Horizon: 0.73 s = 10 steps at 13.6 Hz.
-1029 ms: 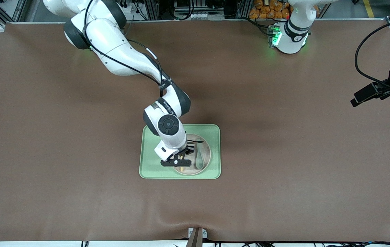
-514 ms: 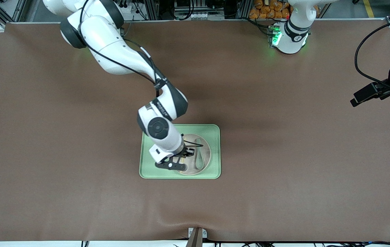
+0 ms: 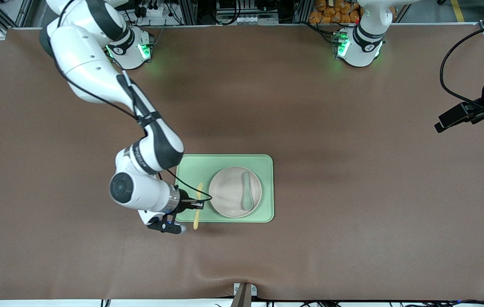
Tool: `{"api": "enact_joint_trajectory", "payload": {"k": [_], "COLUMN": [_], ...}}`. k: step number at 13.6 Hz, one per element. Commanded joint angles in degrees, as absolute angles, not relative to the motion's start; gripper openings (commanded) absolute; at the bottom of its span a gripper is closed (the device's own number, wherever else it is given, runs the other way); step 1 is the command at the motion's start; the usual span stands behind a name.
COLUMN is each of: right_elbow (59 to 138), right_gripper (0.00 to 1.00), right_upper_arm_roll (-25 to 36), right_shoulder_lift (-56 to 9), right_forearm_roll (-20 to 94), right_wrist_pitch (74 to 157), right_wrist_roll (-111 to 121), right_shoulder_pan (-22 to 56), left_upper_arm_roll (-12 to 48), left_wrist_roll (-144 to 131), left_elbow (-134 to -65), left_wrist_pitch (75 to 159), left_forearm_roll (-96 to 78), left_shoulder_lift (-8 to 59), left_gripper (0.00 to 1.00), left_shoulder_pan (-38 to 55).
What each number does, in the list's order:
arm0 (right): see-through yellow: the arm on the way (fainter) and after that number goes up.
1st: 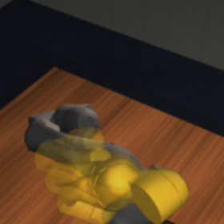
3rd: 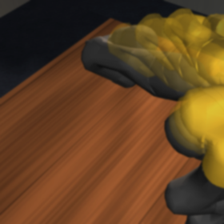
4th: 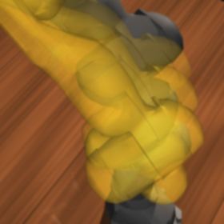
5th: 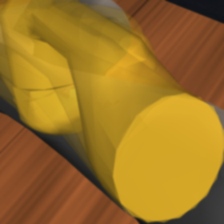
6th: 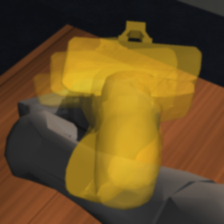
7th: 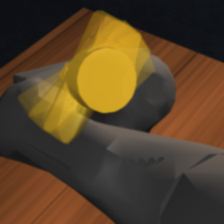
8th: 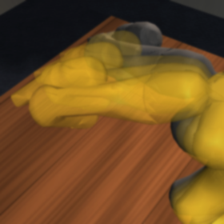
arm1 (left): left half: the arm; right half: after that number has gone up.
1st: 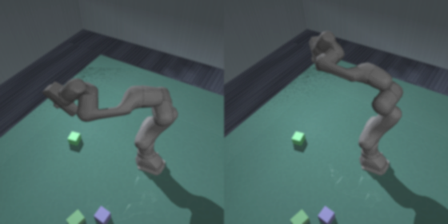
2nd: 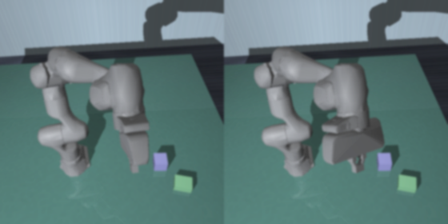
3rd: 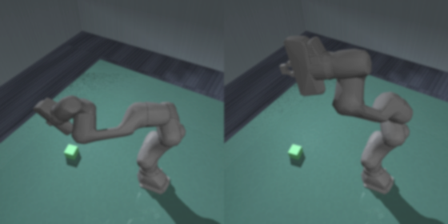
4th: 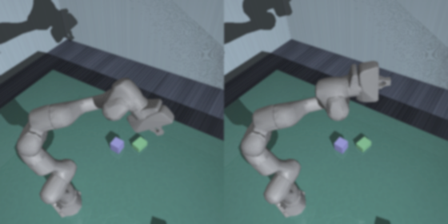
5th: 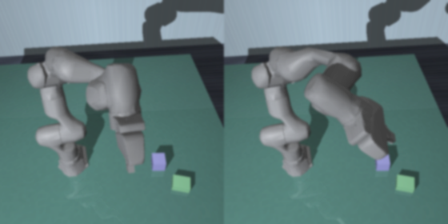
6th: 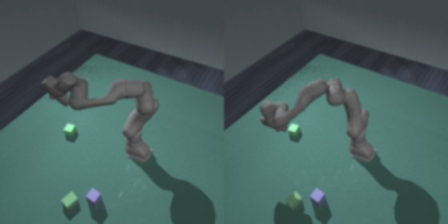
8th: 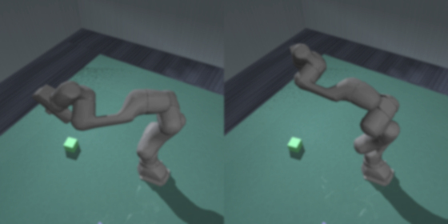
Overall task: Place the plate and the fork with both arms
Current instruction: 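Set the fork on the tray beside the plate, open the right gripper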
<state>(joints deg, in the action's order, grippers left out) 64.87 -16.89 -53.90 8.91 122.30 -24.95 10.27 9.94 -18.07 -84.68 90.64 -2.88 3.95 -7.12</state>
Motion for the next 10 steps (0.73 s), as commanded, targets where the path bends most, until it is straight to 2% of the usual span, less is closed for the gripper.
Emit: {"api": "enact_joint_trajectory", "payload": {"k": [1, 4, 7, 10], "right_elbow": [71.71, 76.53, 84.18, 85.86], "right_gripper": [0.01, 0.01, 0.01, 0.01], "right_upper_arm_roll": [-19.95, -20.74, -23.72, -24.43], "right_shoulder_lift": [-50.71, -49.84, -49.39, -49.31], "right_forearm_roll": [10.11, 10.11, 10.11, 10.11], "right_wrist_pitch": [123.48, 125.67, 134.8, 135.26], "right_wrist_roll": [-20.85, -17.15, -16.53, -15.74], "right_shoulder_pan": [7.21, 5.54, 2.91, 2.46], "left_upper_arm_roll": [10.2, 10.2, 10.2, 10.2], "left_wrist_roll": [-17.4, -17.31, -17.31, -17.31], "left_elbow": [-85.78, -85.78, -85.78, -85.78], "left_wrist_pitch": [90.88, 90.88, 90.79, 90.7], "left_forearm_roll": [-1.67, -1.67, -1.67, -1.67], "left_shoulder_lift": [2.72, 2.64, 2.64, 2.64], "left_gripper": [1.0, 1.0, 1.0, 1.0], "left_shoulder_pan": [-7.21, -7.21, -7.21, -7.21]}}
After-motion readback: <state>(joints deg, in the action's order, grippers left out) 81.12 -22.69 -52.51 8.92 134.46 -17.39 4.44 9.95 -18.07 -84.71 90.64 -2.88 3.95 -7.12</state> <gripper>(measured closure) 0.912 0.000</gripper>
